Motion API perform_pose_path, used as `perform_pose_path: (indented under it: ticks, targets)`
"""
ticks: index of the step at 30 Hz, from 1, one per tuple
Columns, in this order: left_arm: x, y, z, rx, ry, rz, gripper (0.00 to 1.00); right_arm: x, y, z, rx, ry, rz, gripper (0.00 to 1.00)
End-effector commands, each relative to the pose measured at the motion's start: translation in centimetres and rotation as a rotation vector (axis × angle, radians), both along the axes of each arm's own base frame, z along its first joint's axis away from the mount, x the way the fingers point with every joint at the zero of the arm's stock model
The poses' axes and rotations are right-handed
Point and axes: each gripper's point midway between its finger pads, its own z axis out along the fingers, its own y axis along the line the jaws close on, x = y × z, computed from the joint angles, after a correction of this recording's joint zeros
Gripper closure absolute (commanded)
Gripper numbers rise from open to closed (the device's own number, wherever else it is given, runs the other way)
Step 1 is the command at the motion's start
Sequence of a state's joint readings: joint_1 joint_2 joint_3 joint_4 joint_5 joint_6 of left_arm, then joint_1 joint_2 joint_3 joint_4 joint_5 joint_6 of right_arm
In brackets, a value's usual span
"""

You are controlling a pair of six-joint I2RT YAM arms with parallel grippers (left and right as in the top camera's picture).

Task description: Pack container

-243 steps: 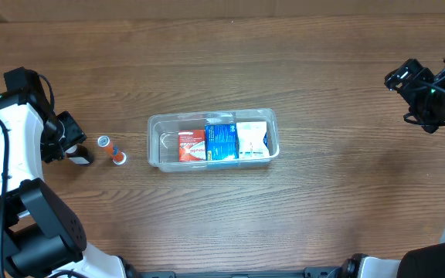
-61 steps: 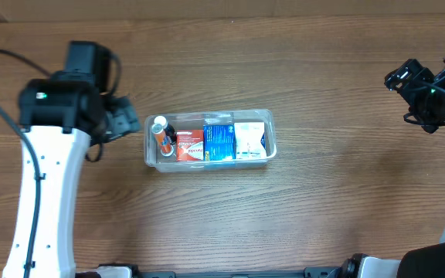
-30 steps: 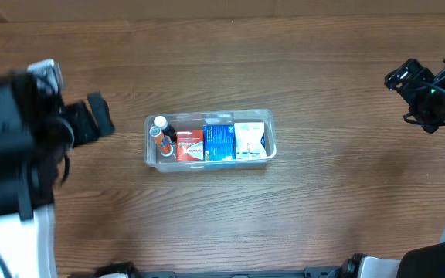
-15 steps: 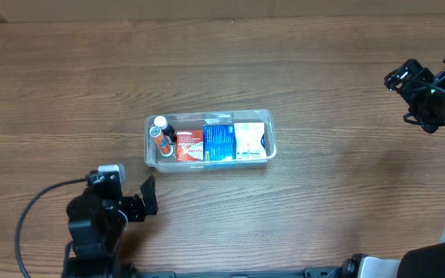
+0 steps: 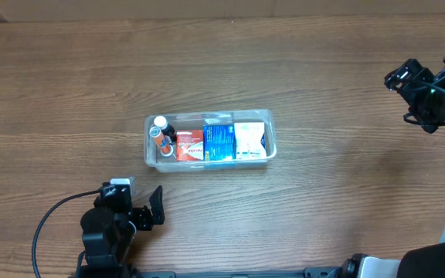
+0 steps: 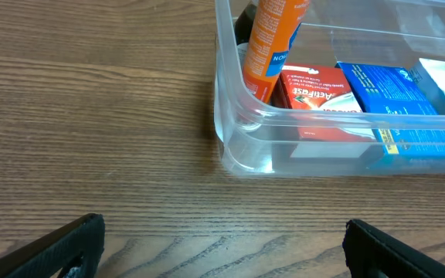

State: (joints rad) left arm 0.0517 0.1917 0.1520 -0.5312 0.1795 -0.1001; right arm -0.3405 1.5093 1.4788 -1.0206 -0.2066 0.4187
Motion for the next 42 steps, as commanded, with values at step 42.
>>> perform_pose_path:
  ticks: [42]
  targets:
    - [0.1,0.1,0.0,0.024,-0.013,-0.004,0.0,-10.1,10.0,6.4,-0.599,-0.562,0.655,0.0]
